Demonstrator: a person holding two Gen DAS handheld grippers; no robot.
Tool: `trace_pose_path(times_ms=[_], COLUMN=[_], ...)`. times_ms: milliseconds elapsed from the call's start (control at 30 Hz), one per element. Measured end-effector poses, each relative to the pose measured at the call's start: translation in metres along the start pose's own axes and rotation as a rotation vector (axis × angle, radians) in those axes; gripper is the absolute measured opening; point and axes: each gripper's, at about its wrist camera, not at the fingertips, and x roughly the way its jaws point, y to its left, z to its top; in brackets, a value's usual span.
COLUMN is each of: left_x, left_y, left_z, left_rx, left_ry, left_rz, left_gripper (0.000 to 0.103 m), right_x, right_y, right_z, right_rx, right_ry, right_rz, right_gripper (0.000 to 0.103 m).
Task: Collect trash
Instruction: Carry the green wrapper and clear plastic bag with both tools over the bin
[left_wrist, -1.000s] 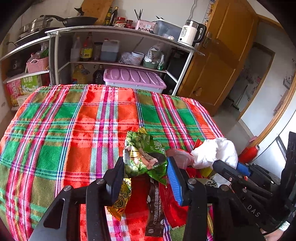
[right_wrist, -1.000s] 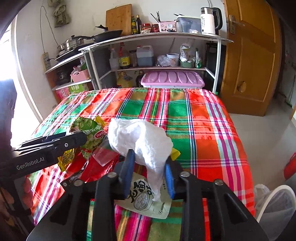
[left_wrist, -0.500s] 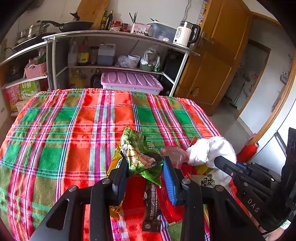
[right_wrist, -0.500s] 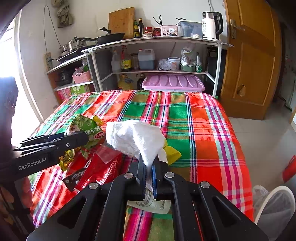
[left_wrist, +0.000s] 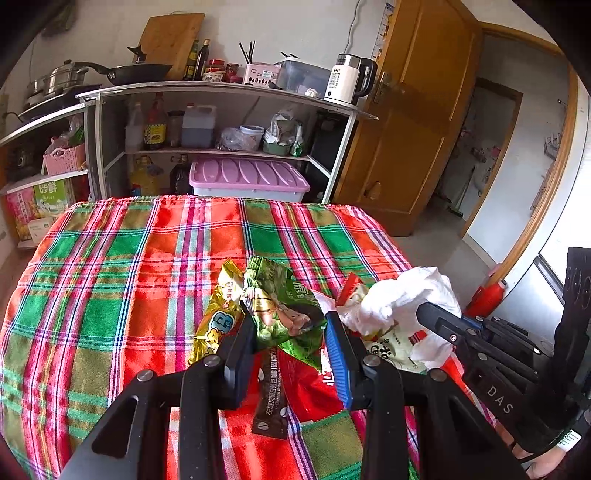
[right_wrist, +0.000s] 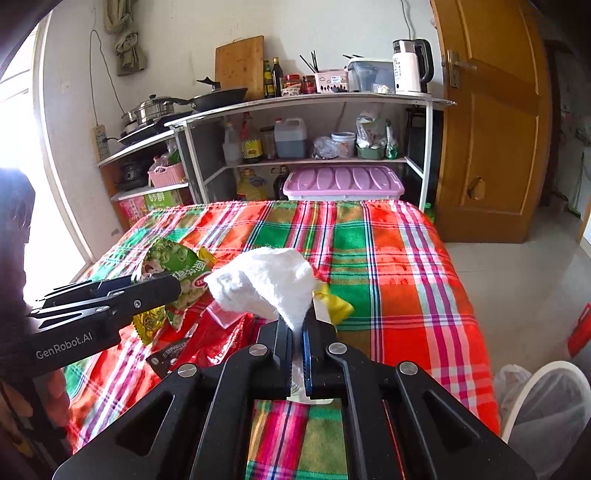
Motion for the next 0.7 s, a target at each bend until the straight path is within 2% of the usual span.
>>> trace_pose_path(times_ms=[300, 700], left_x=[-0.016, -0.019], left_y=[-0.026, -0.085], left_z=[-0.006, -0.021], left_rx=[0.026, 0.095], left_ry=[-0.017, -0.002], left_rz=[-0.039, -0.117], left_gripper=[0.036, 0.036], right_x=[-0.037, -0.089], right_y=[-0.020, -0.058], right_z=[-0.010, -0.032], right_rx=[0.049, 0.119], right_ry=[-0.045, -0.080], right_rz=[-0.037, -0.119], right_gripper=[0.004, 0.004])
